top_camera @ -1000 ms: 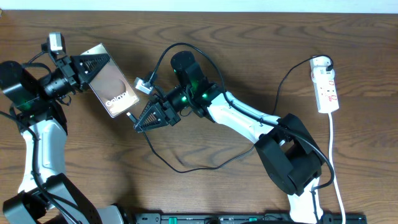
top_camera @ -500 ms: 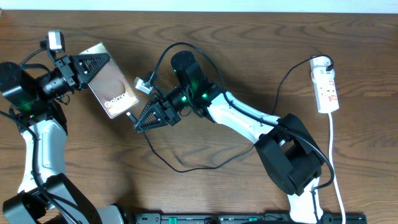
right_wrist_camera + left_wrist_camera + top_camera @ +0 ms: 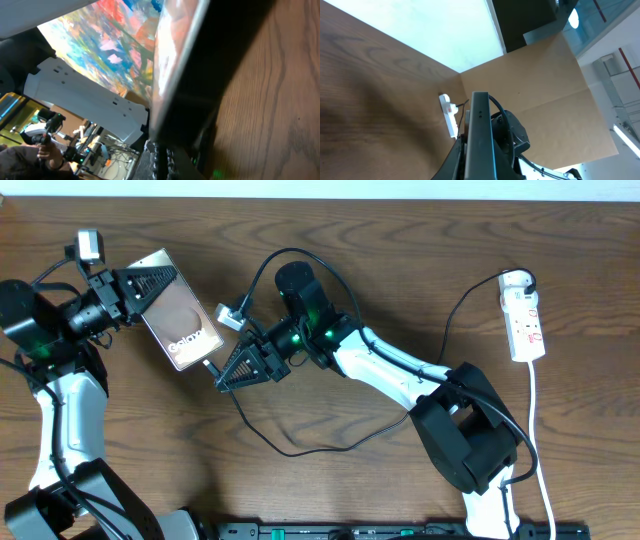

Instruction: Plug charger to phone and switch on socket

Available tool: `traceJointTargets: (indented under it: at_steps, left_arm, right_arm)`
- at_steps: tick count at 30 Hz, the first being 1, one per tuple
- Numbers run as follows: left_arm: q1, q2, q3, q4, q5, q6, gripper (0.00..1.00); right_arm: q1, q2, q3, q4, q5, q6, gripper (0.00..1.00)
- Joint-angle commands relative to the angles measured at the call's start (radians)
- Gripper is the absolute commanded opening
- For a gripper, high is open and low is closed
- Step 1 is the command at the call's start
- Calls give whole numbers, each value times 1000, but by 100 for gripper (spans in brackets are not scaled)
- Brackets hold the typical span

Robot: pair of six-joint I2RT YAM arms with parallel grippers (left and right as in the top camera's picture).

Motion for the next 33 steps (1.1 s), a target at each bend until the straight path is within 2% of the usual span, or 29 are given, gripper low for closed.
traceJointTargets:
  at_steps: [1,33]
  left_arm:
    - [7,-3,4,9,23,-8,8]
    - [7,-3,4,10,23,-16,8]
  right_arm:
    - [0,-1,7,34,-13,40,1]
    - [-1,-1,7,66,-5,78,1]
